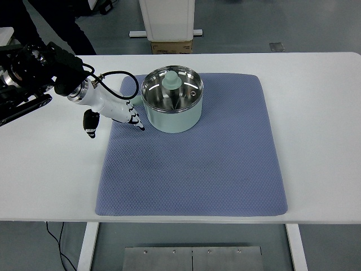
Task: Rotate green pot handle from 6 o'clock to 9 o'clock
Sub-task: 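Continue pushing the pot with the left hand until the handle points sideways, then lift the left hand off the pot and withdraw it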
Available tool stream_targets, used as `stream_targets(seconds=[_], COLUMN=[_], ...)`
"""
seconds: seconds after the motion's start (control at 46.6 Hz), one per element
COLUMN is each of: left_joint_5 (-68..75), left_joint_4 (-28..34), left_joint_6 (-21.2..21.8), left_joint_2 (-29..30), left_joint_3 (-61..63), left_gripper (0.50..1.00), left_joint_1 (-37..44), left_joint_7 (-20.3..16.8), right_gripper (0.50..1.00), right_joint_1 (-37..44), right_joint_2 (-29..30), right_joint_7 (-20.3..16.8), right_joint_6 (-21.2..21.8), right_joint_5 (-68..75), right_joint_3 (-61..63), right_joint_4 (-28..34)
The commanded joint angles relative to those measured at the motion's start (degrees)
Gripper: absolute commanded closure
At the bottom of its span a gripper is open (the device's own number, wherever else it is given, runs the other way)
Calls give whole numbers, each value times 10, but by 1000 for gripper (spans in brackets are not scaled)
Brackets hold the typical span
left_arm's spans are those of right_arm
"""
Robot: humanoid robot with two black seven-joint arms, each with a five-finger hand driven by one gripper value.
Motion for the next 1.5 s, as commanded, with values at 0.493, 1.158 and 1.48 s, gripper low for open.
stream_targets(seconds=[0.493, 1.158, 1.48], left_joint_5=[-9, -105, -422], left_joint_4=[-16, -83, -34], left_joint_6=[-5, -16, -3], left_joint_2=[-2, 82, 76], left_joint_3=[0, -3, -14], left_gripper=[500, 500, 500], left_joint_1=[2, -100, -98], left_joint_7=[0, 0, 0], right_gripper=[500, 500, 500], right_joint_1=[0, 0, 0], right_joint_2=[0, 0, 0], right_joint_7=[0, 0, 0], right_joint_6=[0, 0, 0], right_joint_5=[0, 0, 0], right_joint_3=[0, 0, 0], right_joint_4=[0, 0, 0])
